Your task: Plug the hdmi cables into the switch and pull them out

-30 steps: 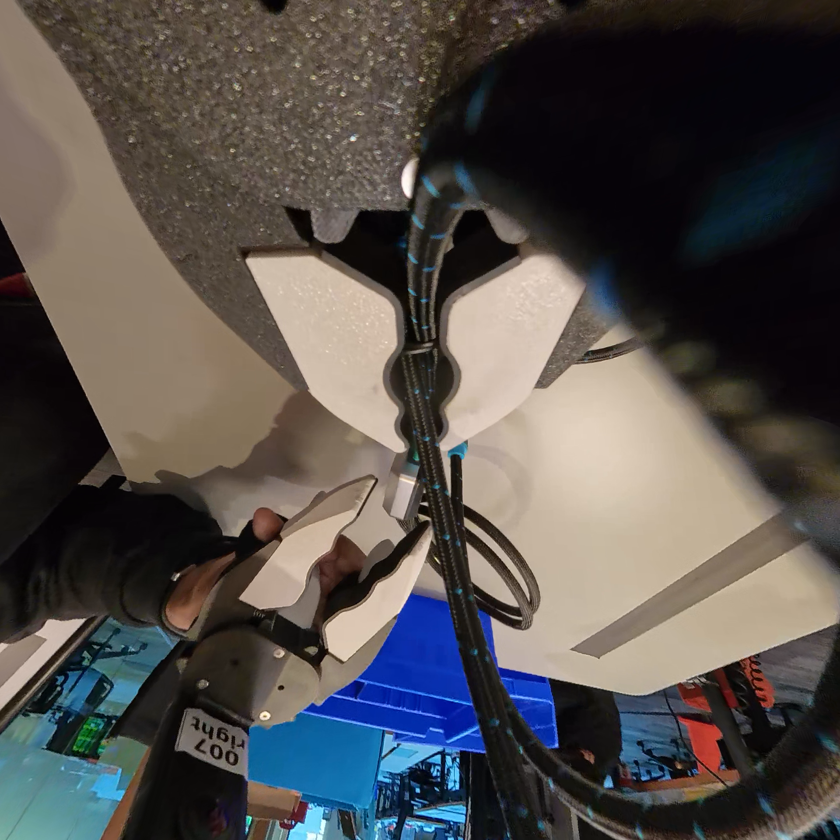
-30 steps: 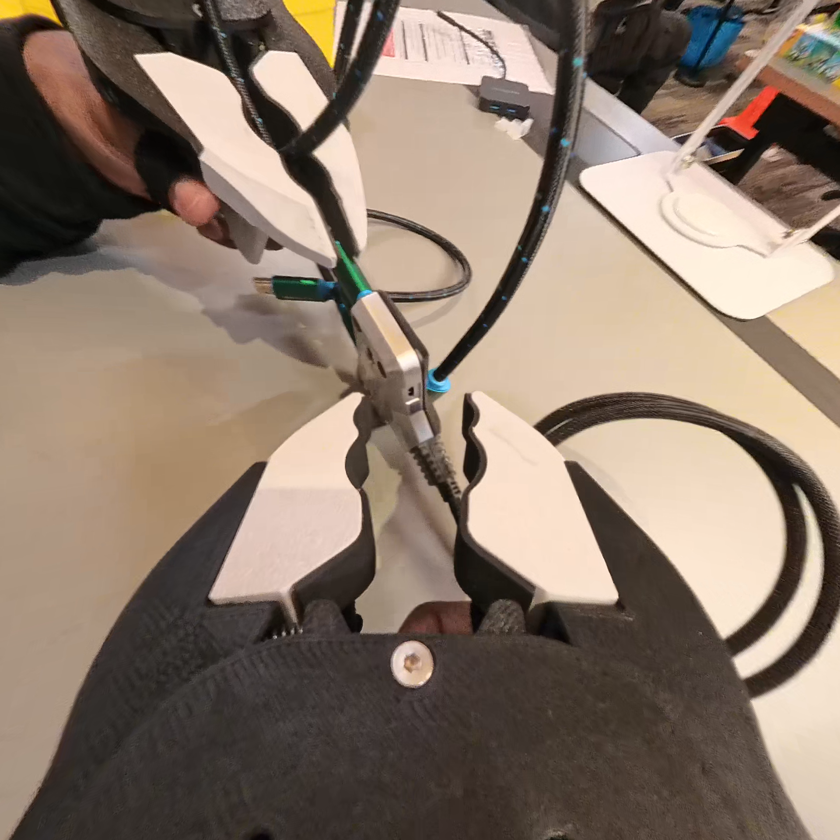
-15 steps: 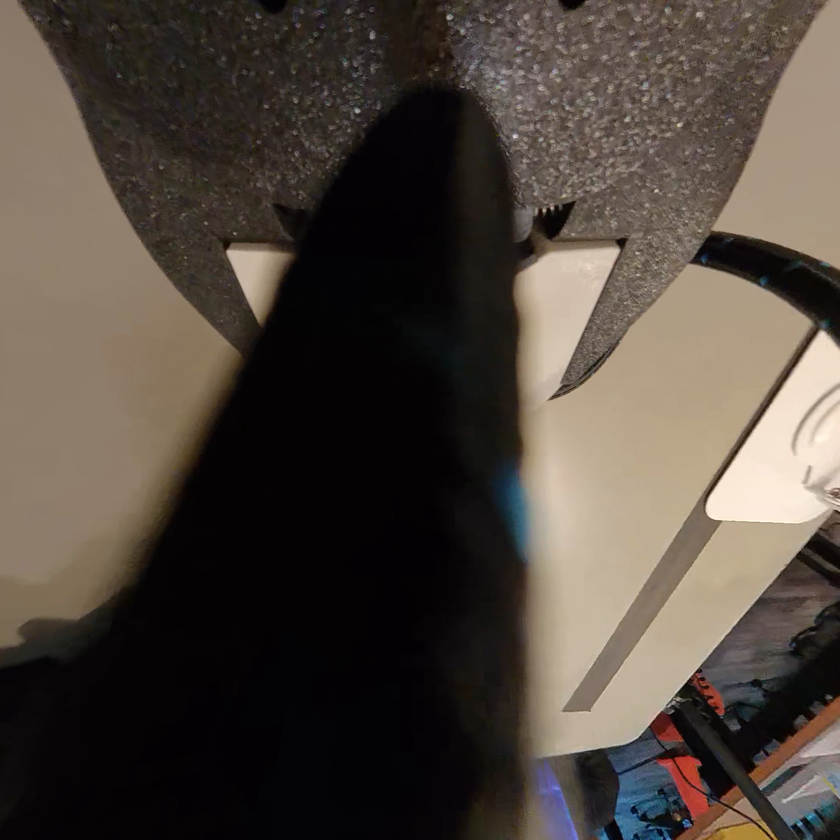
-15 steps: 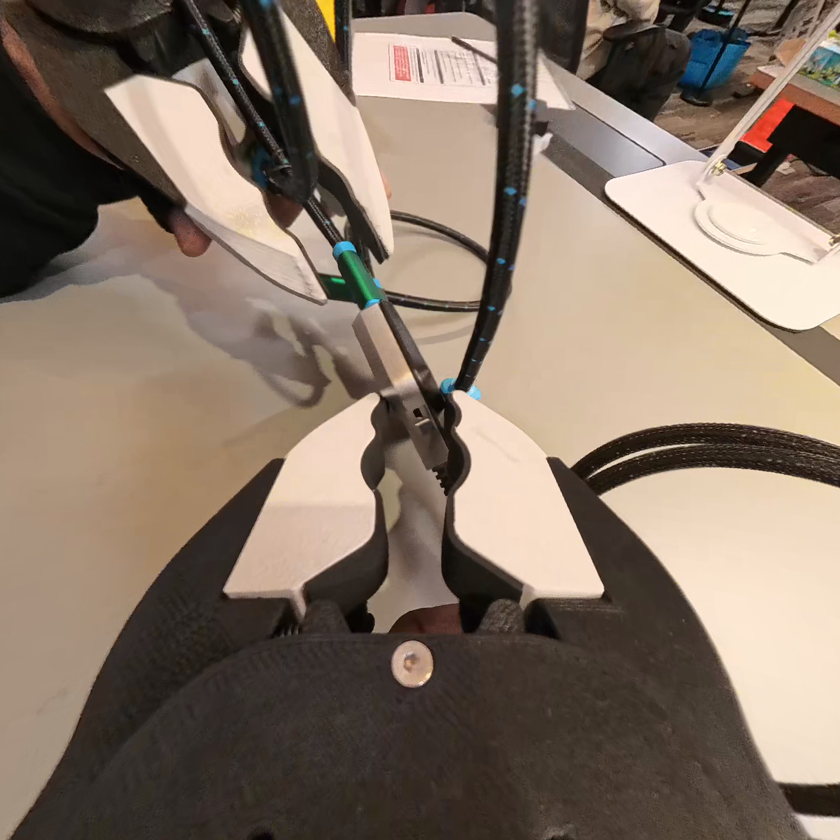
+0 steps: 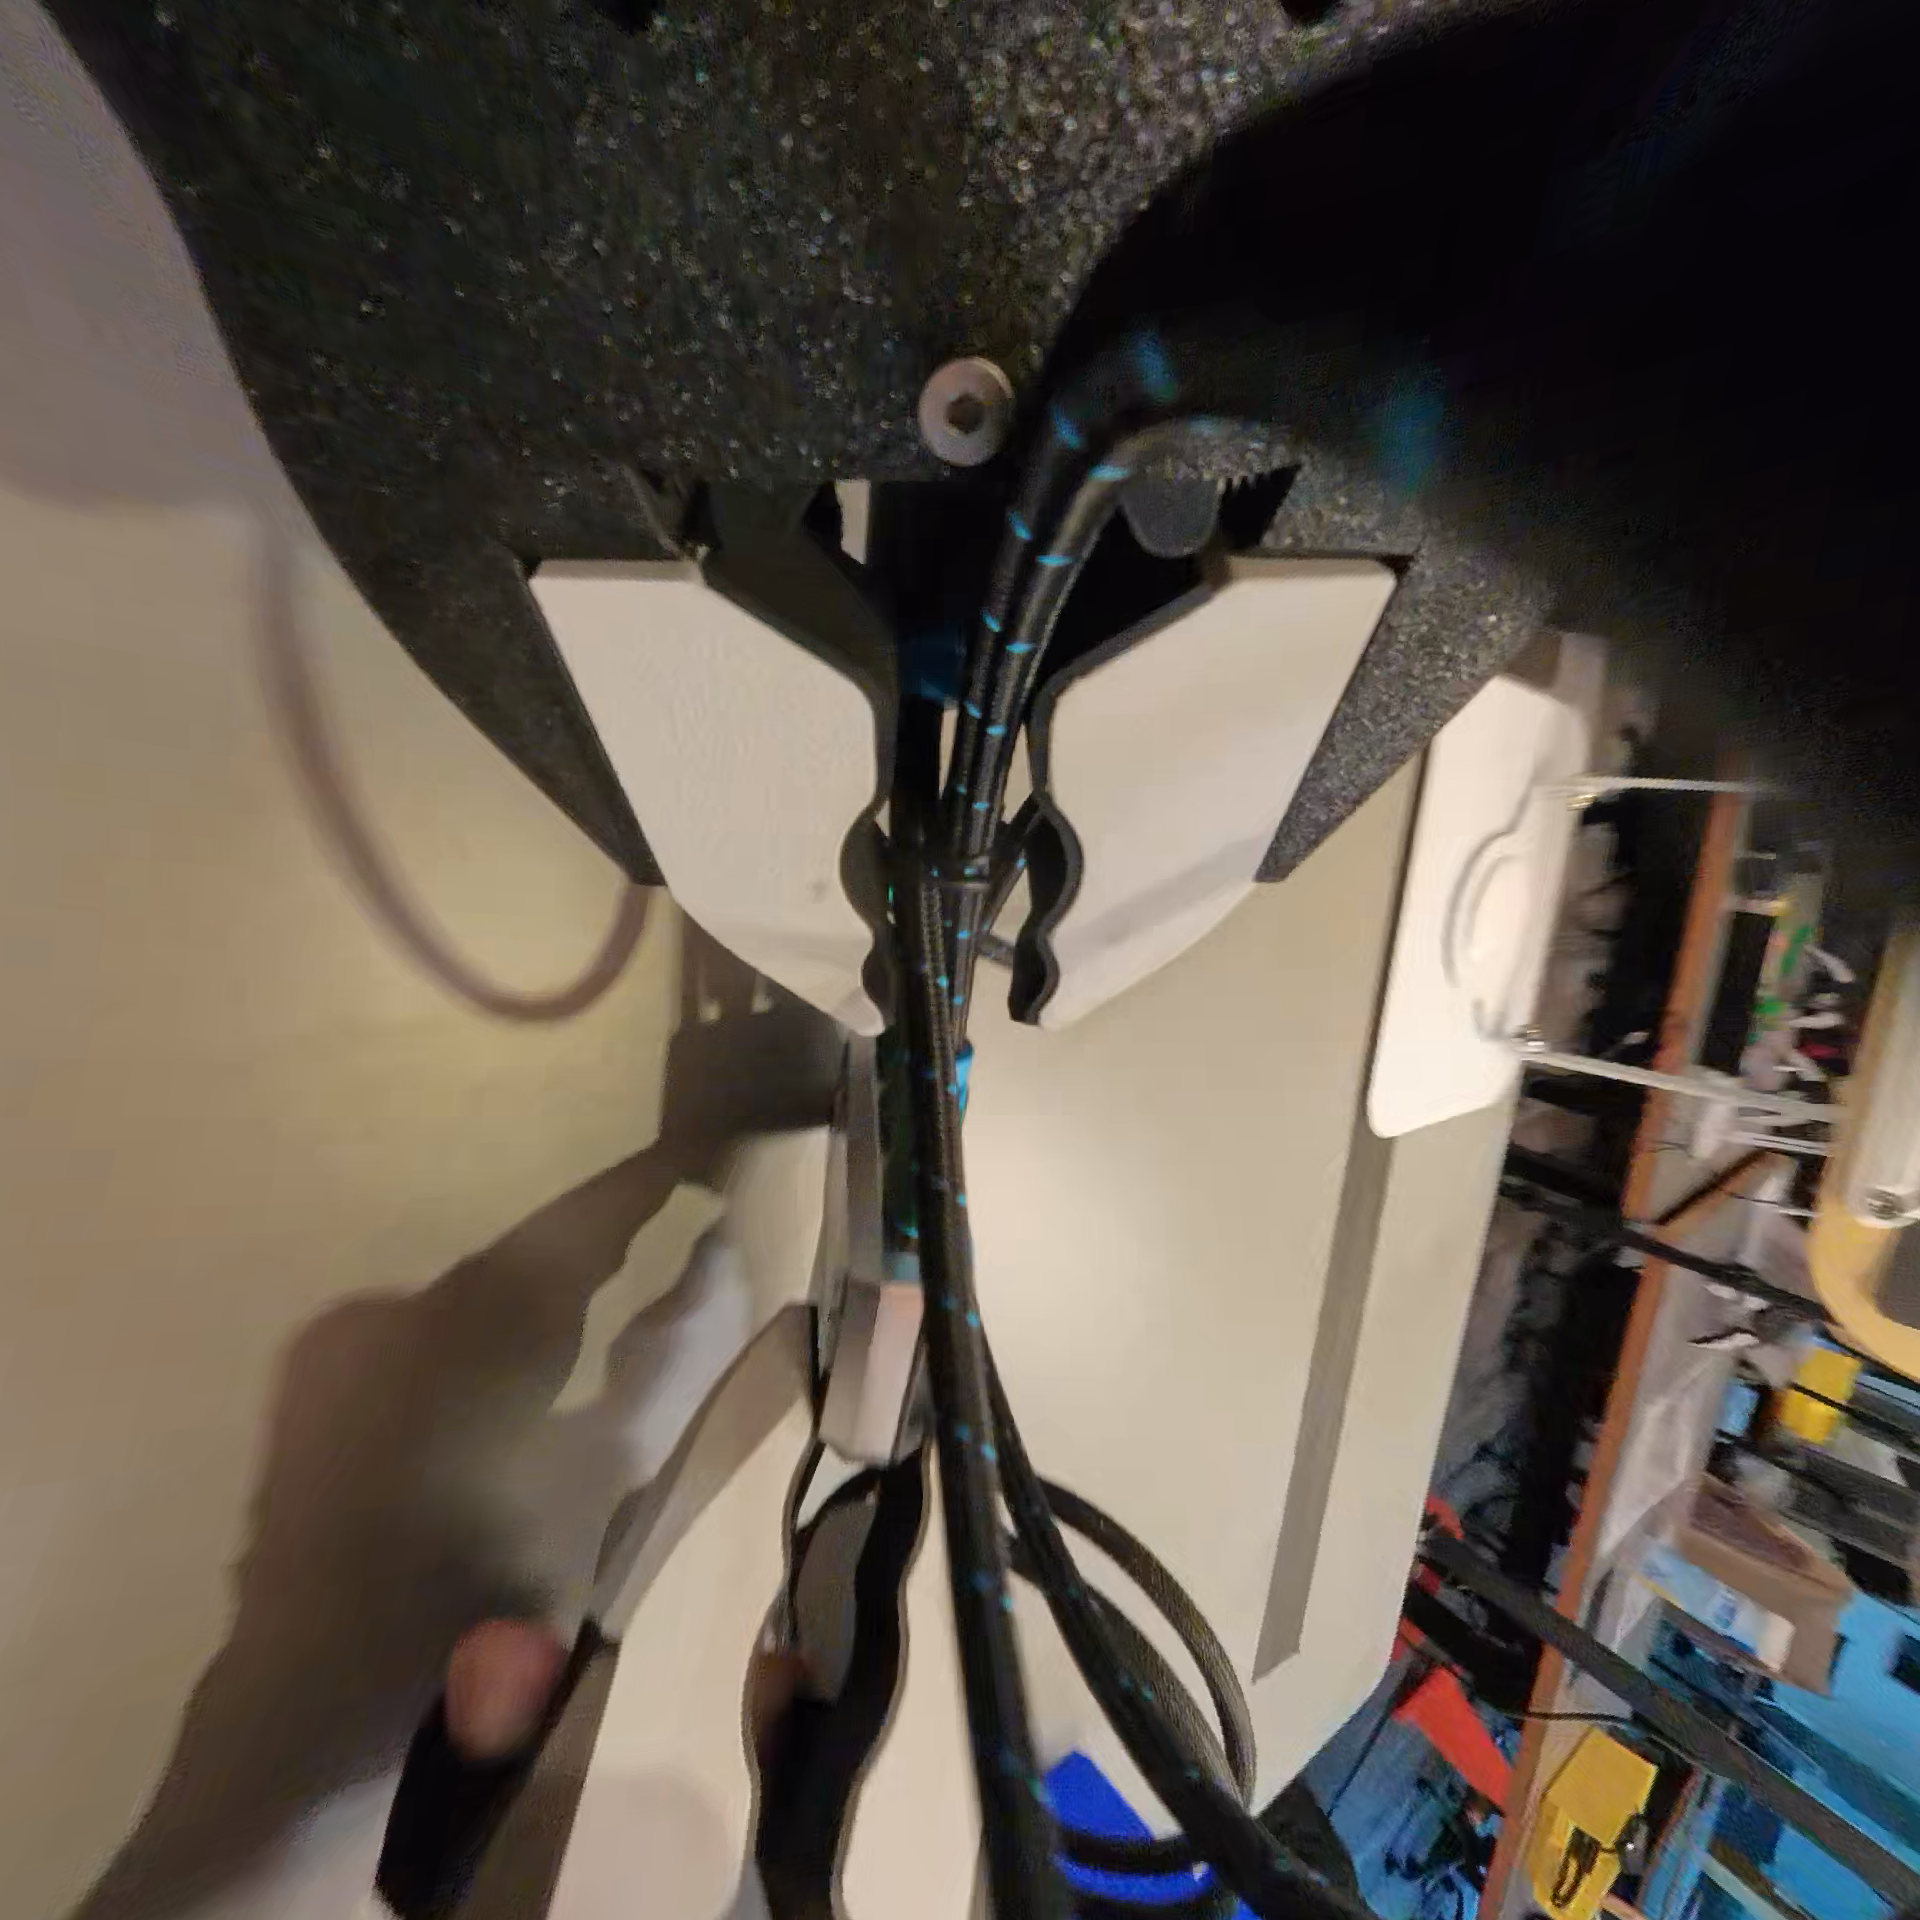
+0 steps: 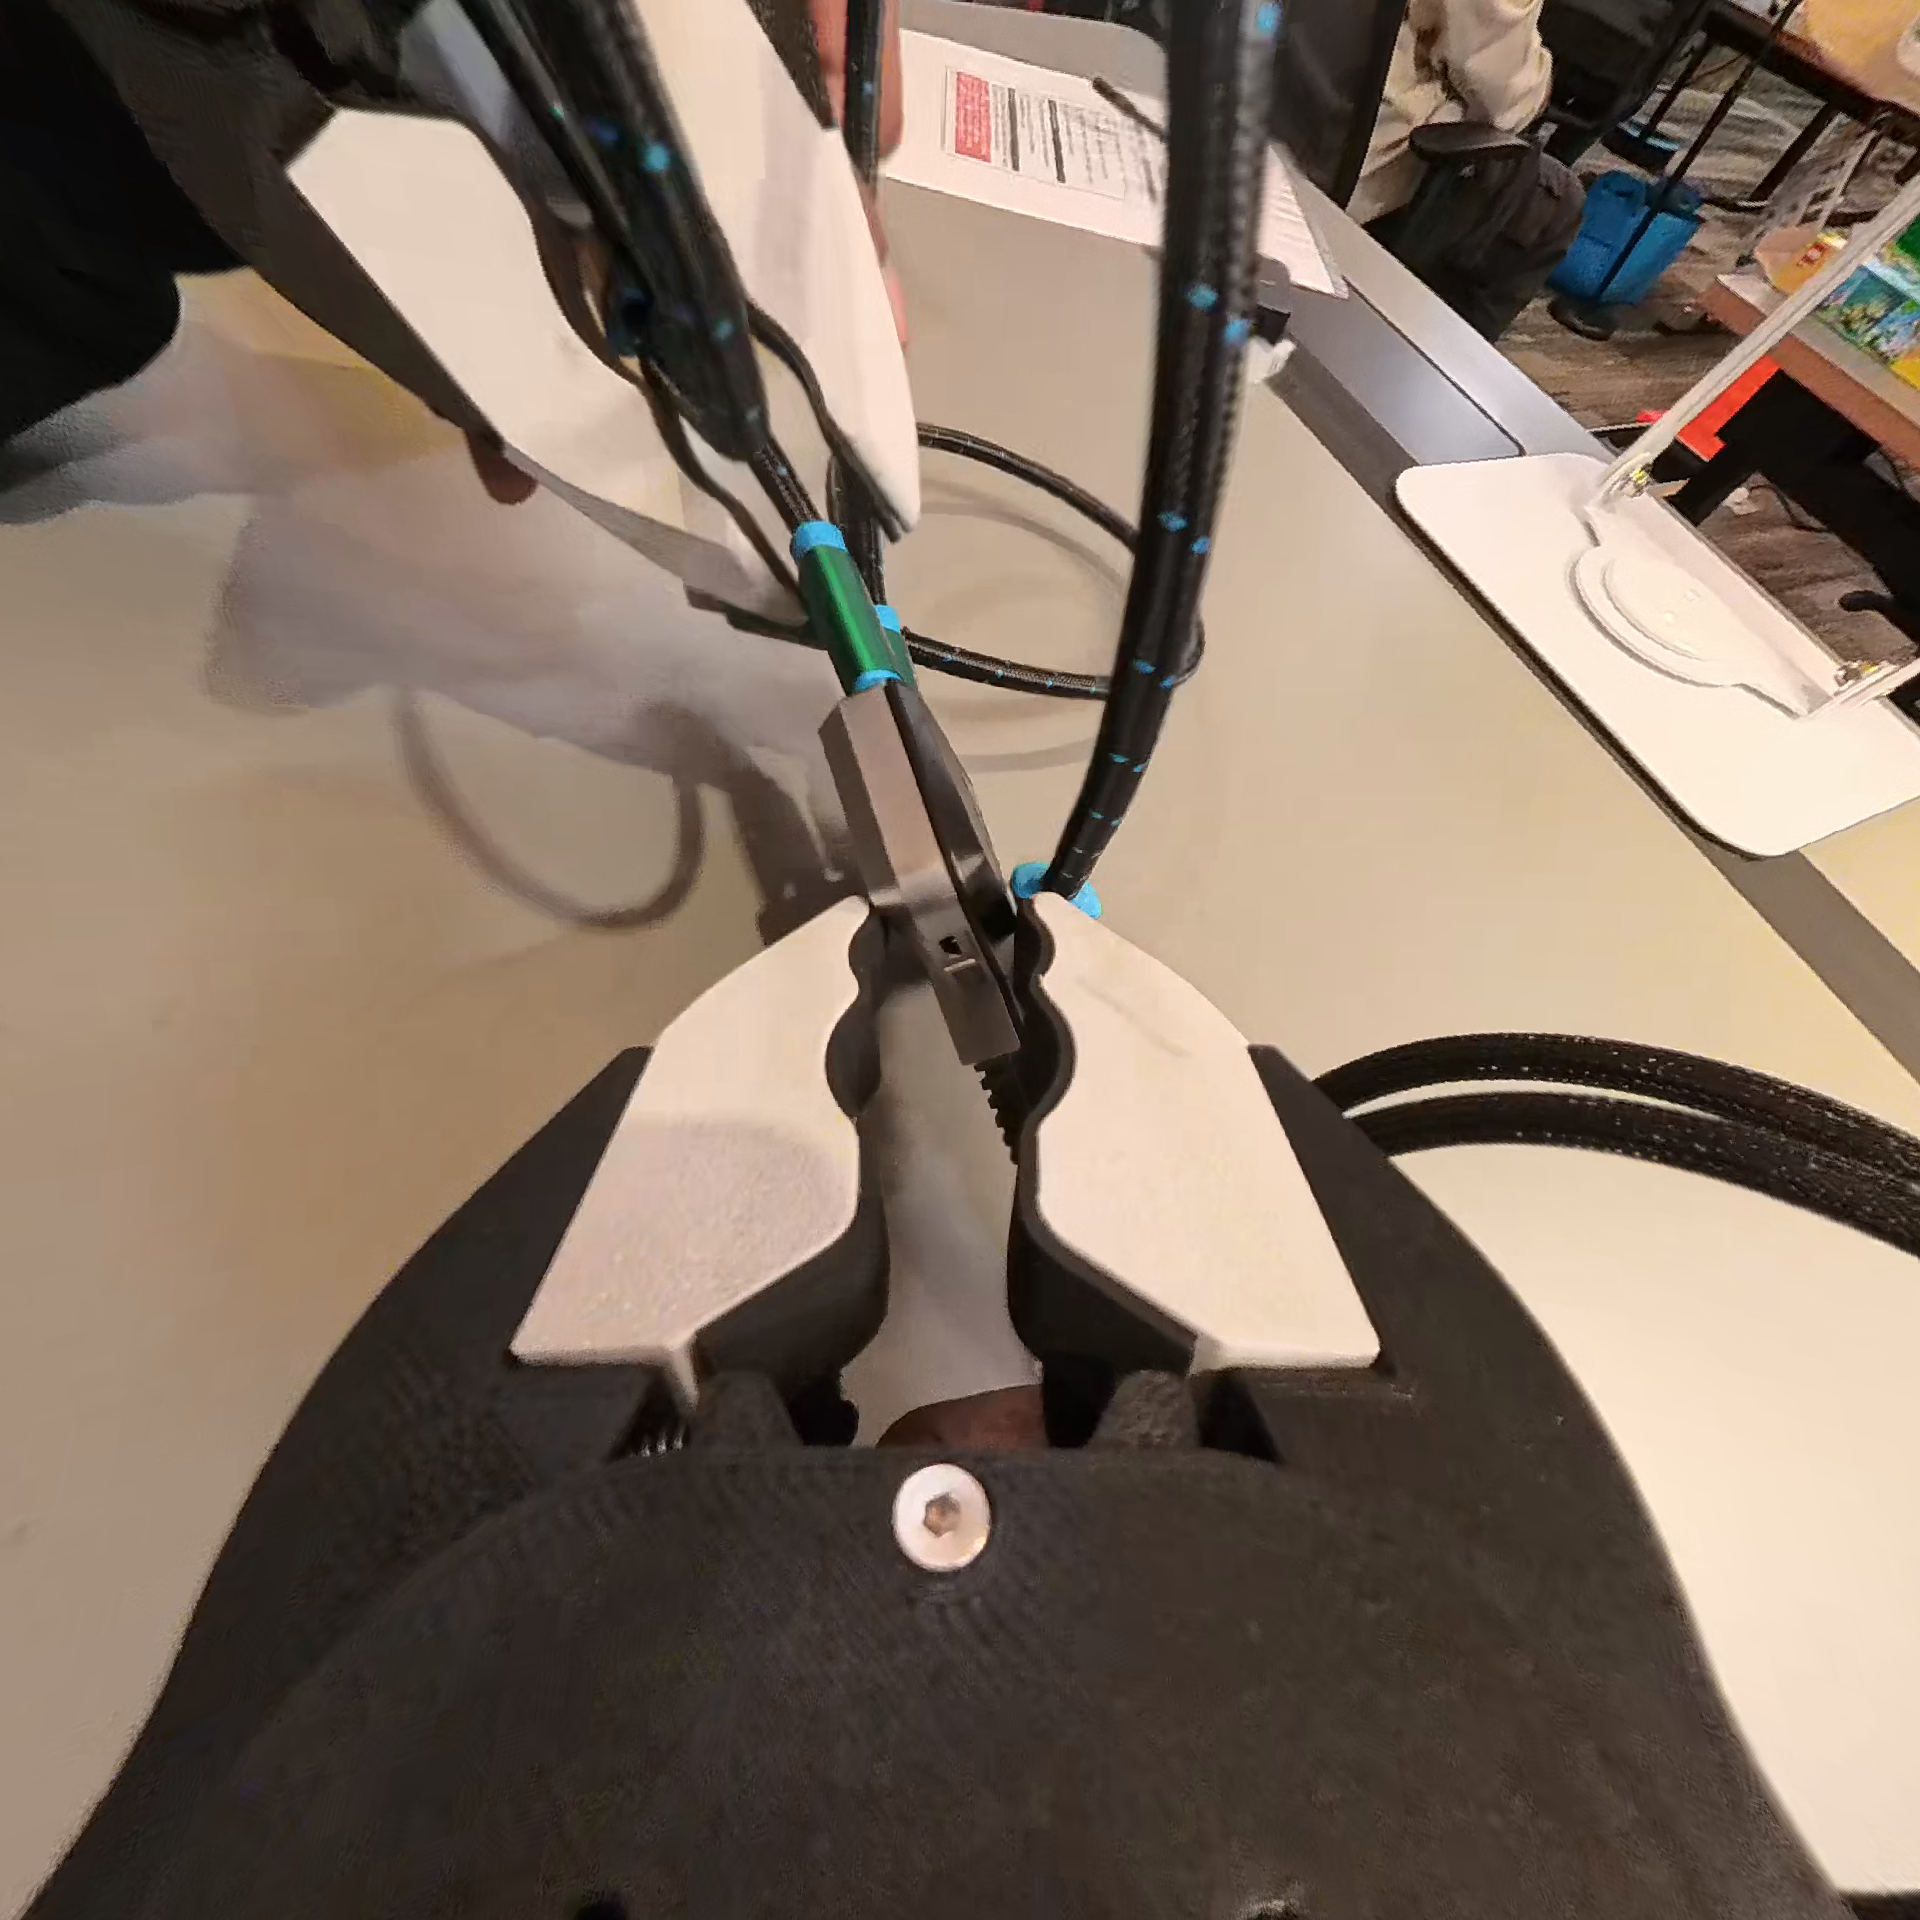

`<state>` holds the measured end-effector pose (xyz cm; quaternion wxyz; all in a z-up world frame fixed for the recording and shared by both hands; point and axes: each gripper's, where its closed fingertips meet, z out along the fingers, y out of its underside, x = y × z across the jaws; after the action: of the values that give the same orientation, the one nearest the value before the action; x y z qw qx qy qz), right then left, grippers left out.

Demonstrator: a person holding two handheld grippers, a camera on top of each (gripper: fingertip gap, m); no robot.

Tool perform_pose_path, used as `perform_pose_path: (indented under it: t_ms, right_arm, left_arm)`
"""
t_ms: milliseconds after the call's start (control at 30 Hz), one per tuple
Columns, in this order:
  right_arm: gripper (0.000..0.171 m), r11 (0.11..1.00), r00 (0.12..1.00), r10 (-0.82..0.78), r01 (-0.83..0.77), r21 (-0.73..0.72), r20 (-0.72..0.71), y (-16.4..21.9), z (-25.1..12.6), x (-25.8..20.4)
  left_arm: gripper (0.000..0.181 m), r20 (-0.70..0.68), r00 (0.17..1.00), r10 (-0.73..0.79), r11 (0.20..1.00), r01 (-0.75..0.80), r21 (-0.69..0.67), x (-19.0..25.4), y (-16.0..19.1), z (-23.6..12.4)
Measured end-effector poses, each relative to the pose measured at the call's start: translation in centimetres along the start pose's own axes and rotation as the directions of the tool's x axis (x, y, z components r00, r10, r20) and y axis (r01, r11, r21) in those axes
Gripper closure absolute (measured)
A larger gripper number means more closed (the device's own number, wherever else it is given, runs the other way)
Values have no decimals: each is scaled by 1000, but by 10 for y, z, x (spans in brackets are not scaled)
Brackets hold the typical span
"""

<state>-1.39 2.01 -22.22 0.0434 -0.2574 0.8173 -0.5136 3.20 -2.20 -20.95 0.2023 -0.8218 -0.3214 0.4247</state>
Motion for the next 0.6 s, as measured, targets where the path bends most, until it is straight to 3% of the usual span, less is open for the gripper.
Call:
perform_pose_path:
  t_ms: [100, 233, 600]
  right_arm:
    - [149, 1000, 1000, -21, 21, -6, -3, 0, 0, -1]
    - [149, 999, 999, -36, 36, -12, 5, 0, -2, 0]
    - [151, 999, 987, -41, 45, -22, 154, -3, -12, -18]
  left_arm:
    - [158, 34, 996, 83, 996, -82, -25, -2, 2, -2]
    - [158, 30, 998, 54, 999, -54, -10, -2, 0, 0]
    - [143, -179, 979, -100, 993, 108, 38, 20, -13, -19]
